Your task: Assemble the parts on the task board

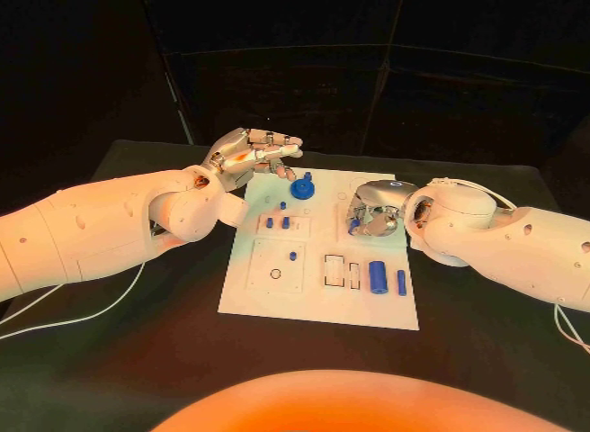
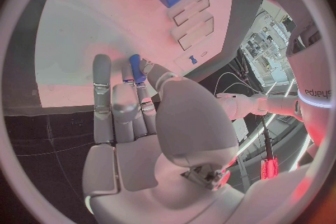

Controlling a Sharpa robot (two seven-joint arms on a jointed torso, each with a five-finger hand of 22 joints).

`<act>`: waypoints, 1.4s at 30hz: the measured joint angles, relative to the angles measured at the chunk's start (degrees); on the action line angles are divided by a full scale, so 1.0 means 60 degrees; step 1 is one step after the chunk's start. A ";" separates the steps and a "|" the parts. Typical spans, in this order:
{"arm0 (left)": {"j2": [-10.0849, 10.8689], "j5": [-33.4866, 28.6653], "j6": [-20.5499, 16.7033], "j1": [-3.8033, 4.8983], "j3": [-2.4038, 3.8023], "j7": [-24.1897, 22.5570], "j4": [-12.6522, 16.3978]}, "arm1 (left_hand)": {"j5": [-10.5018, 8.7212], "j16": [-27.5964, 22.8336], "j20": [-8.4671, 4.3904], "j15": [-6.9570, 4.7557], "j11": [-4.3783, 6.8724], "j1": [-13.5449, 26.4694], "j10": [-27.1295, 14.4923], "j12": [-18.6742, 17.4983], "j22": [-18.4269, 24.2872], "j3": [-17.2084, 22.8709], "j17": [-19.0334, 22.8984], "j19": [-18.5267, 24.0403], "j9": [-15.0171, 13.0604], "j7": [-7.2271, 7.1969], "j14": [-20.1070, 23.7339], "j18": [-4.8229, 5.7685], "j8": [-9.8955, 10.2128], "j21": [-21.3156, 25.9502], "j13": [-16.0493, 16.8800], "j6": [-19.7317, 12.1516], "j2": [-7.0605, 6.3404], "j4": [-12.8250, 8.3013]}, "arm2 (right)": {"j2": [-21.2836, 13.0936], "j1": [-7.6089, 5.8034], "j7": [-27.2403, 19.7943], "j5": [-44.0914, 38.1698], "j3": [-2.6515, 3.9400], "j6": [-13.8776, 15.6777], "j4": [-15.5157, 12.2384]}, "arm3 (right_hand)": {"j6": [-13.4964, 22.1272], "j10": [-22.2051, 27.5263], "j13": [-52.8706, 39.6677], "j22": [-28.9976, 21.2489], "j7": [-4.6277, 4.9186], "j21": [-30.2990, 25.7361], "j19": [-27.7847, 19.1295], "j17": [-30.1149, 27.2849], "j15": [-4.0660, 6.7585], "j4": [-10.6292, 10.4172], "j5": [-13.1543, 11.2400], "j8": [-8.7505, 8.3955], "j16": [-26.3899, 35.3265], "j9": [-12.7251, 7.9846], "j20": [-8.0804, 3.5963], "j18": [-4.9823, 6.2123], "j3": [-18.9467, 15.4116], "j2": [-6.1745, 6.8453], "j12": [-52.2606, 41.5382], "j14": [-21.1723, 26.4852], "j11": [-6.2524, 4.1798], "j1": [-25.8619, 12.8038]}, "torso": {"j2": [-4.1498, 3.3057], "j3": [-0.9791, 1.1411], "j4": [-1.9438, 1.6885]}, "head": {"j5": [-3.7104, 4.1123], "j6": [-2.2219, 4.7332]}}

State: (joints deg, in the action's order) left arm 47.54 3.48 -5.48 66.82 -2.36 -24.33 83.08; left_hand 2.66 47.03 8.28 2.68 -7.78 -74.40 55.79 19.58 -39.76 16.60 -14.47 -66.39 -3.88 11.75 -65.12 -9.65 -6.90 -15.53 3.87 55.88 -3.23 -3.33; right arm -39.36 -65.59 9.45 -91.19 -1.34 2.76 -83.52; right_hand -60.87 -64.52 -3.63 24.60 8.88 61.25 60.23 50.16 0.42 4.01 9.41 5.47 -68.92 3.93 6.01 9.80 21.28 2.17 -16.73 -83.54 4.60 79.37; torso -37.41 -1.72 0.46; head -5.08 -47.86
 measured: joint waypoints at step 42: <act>-0.0212 -0.0001 -0.0003 0.0008 -0.0011 0.0074 -0.0393 | 0.0000 0.0001 0.0034 0.0000 0.0035 0.0029 -0.0035 -0.0001 0.0046 -0.0054 -0.0016 -0.0034 0.0000 0.0000 0.0000 -0.0001 -0.0037 -0.0001 0.0000 0.0001 0.0117 0.0054 | 0.1421 0.0073 -0.1294 0.0618 -0.0100 0.0781 -0.1178 | -0.0107 -0.0184 -0.0035 0.0099 -0.0026 0.0175 0.0032 0.0201 0.0033 0.0157 -0.0141 -0.0061 -0.0106 0.0007 -0.0032 0.0000 0.0513 0.0097 0.0130 -0.0033 -0.0049 -0.0017 | -0.0006 -0.0005 -0.0005 | -0.0537 -0.0096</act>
State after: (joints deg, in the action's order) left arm 46.27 3.48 -5.50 66.87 -2.43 -23.88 80.73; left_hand 2.66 47.04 8.48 2.68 -7.57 -74.22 55.58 19.57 -39.48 16.28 -14.56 -66.59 -3.88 11.75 -65.12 -9.66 -7.12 -15.54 3.87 55.89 -2.53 -3.00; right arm -30.83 -65.16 1.68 -87.49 -1.94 7.44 -90.59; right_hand -61.51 -65.62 -3.84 25.19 8.72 62.30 60.42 51.37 0.62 4.95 8.57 5.10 -69.55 3.98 5.82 9.79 24.36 2.75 -15.95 -83.74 4.31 79.27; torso -37.45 -1.76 0.43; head -8.30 -48.43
